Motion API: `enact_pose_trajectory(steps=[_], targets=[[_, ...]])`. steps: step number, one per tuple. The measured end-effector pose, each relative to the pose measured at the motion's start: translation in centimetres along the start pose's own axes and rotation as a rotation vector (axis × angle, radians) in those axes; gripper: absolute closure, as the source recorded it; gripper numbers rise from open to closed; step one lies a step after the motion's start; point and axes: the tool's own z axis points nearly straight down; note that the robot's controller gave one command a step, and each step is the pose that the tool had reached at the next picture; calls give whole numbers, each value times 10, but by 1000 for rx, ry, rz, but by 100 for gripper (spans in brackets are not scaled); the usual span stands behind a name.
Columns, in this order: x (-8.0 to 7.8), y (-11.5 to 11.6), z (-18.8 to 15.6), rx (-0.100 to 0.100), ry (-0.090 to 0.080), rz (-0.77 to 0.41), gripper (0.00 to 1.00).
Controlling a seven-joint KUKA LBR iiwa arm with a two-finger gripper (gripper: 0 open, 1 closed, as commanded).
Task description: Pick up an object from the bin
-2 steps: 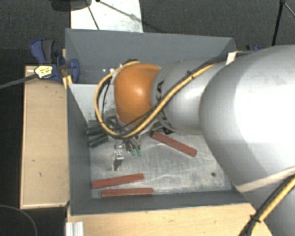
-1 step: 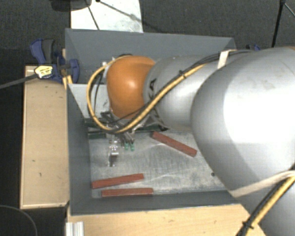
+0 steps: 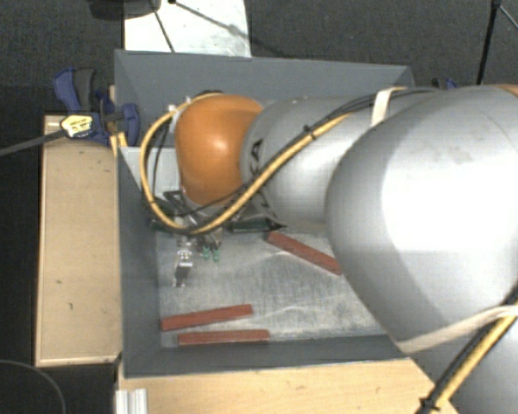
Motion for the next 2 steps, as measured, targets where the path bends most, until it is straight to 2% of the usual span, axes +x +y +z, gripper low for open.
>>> enact_pose_trajectory(steps=[1,2], targets=[[-4,1,11,-13,-14,84,0],[22,-63,-14,-16,-22,188,0]])
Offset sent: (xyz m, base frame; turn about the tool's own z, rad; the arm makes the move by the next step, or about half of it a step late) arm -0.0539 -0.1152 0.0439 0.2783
